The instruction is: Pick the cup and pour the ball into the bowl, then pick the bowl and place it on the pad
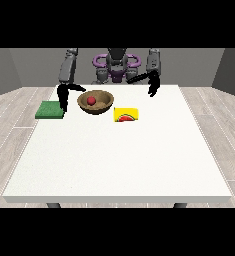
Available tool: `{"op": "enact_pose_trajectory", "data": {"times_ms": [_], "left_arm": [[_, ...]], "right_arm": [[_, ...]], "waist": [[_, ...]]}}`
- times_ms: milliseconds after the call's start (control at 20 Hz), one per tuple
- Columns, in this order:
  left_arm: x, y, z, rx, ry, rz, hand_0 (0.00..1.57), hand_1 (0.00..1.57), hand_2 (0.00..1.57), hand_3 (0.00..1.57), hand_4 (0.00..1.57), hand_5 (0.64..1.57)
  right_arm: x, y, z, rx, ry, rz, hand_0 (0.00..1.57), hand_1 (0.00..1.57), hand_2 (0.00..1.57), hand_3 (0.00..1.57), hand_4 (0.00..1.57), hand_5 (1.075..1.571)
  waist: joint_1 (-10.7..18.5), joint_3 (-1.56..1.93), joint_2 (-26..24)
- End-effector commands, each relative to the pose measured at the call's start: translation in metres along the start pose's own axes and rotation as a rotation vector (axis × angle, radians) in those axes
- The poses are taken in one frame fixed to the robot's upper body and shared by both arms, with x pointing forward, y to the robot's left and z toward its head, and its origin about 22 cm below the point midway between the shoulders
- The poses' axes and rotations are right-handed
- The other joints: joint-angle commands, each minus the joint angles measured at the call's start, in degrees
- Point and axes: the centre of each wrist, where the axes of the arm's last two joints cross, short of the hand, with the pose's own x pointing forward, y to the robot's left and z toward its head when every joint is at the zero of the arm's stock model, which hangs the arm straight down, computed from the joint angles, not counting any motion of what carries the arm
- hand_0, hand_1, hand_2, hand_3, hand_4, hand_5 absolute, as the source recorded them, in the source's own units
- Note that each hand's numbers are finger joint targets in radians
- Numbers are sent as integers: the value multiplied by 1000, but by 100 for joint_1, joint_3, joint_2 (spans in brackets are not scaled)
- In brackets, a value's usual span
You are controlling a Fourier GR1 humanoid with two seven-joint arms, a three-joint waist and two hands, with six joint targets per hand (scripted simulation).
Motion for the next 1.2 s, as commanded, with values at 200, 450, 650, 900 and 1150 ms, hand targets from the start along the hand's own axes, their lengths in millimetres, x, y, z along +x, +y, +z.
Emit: {"op": "enact_pose_trajectory", "data": {"times_ms": [200, 450, 650, 900, 1150], "left_arm": [[35, -1, -17, -32, -81, -2, 0, 0, 0, 0, 0, 1555], [45, -11, -11, -102, -119, 18, 0, 0, 0, 0, 0, 1558], [37, 1, -7, -87, -117, 1, 0, 0, 0, 0, 0, 1561], [13, 0, 6, -78, -31, 4, 0, 0, 0, 0, 0, 1564], [10, 25, 6, -72, -28, 19, 0, 0, 0, 0, 0, 1564]], "right_arm": [[-18, -8, 5, -51, 0, -68, 0, 0, 0, 0, 232, 1545], [-20, -7, 10, -96, -31, -86, 0, 0, 0, 0, 151, 1525], [-38, 11, 17, -119, 29, -115, 0, 0, 0, 0, 242, 1532], [-24, 51, -6, -70, 52, -134, 0, 0, 0, 0, 362, 1546], [-47, 68, 6, -92, 50, -145, 0, 0, 0, 0, 366, 1547]], "waist": [[346, 5, 341], [777, 7, 427], [760, 3, 272], [496, 0, -179], [536, 3, -71]]}}
